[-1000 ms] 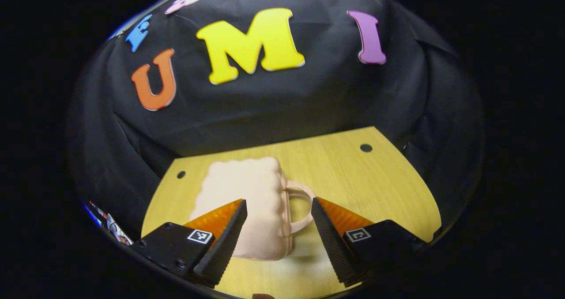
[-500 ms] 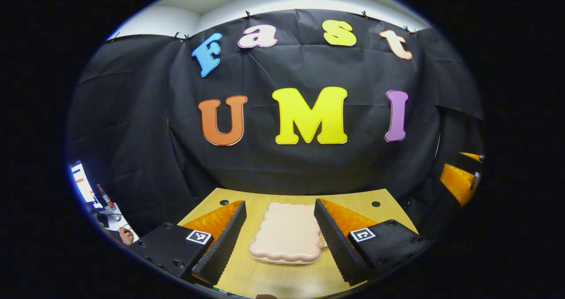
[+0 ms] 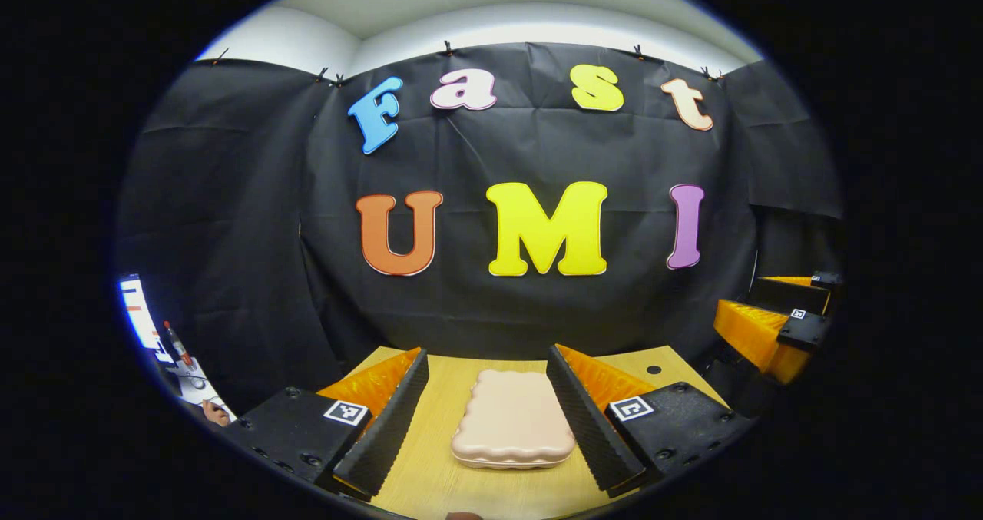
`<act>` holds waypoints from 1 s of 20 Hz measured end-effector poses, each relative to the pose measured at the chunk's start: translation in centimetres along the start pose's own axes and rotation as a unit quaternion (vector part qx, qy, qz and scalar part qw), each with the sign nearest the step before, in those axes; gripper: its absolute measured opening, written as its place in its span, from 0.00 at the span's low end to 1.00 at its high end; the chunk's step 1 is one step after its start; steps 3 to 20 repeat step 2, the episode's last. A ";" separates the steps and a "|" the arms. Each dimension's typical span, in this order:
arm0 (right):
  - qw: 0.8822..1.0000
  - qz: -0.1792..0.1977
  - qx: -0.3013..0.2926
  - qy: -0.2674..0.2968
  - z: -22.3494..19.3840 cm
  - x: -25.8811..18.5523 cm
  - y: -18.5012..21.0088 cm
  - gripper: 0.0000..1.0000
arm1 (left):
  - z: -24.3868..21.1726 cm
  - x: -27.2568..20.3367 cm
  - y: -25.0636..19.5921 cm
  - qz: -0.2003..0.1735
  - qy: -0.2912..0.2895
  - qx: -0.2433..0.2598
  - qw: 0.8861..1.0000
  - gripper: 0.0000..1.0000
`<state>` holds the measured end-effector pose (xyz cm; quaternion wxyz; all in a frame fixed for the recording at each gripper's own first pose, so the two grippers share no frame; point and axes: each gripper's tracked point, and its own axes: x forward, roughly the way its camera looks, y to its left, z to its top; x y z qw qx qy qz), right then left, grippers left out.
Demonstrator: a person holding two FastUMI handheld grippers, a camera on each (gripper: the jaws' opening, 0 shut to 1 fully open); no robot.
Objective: First open the suitcase, pack the skin care products into it, and then close the suitcase.
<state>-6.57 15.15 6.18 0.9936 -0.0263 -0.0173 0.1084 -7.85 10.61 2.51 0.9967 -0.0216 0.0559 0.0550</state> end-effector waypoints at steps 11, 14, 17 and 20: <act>1.000 -0.014 0.002 0.000 0.0 -0.2 0.2 0.81 | 0.2 0.4 0.9 -0.002 -0.005 -0.004 1.000 0.98; 1.000 -0.014 0.002 0.000 0.0 -0.2 0.2 0.81 | 0.2 0.4 0.9 -0.002 -0.005 -0.004 1.000 0.98; 1.000 -0.014 0.002 0.000 0.0 -0.2 0.2 0.81 | 0.2 0.4 0.9 -0.002 -0.005 -0.004 1.000 0.98; 1.000 -0.014 0.002 0.000 0.0 -0.2 0.2 0.81 | 0.2 0.4 0.9 -0.002 -0.005 -0.004 1.000 0.98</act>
